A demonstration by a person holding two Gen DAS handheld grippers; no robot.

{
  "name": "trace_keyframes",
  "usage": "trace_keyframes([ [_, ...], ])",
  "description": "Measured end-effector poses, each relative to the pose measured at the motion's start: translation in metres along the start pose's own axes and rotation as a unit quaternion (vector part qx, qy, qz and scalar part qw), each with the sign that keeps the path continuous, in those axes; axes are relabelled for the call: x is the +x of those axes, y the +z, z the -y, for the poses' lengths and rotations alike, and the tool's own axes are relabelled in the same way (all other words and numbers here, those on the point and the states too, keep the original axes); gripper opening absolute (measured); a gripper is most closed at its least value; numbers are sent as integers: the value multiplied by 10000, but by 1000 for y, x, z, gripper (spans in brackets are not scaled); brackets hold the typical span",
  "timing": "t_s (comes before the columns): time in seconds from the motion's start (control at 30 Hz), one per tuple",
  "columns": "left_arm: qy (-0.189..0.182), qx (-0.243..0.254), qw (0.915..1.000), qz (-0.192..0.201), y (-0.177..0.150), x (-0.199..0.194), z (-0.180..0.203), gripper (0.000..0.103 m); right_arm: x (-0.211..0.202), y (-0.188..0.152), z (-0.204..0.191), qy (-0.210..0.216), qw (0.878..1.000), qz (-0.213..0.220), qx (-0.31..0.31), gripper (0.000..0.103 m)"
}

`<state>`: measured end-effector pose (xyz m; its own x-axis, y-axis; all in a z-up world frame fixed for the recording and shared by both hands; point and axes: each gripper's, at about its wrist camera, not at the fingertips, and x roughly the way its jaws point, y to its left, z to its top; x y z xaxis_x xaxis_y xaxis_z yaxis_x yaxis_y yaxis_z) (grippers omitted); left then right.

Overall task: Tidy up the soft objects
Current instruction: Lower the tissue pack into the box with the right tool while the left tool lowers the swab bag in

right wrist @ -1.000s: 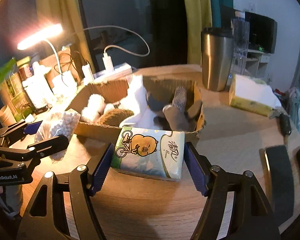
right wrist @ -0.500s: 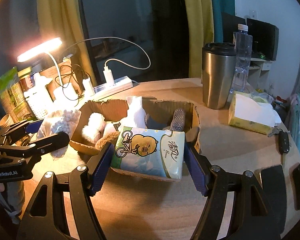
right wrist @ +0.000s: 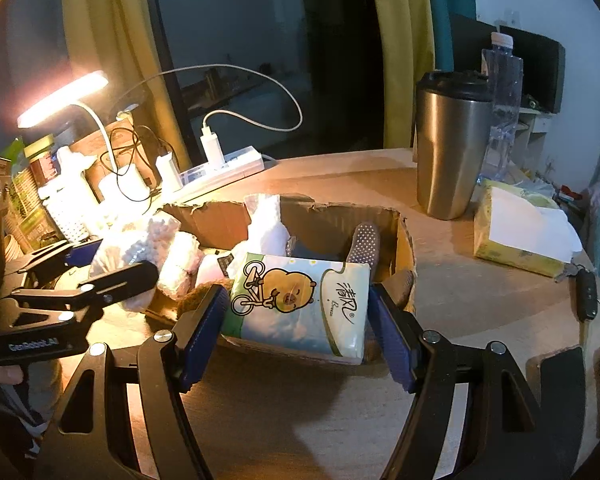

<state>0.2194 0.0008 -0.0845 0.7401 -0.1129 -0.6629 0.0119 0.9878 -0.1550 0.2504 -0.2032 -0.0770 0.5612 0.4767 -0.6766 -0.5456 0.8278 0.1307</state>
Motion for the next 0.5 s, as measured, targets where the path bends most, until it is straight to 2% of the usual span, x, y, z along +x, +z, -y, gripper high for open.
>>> trace_keyframes([
  [0.5,20,-109,9987,-499,-5,43,-2,75,37,2,11,162,9993,-340,71,74],
])
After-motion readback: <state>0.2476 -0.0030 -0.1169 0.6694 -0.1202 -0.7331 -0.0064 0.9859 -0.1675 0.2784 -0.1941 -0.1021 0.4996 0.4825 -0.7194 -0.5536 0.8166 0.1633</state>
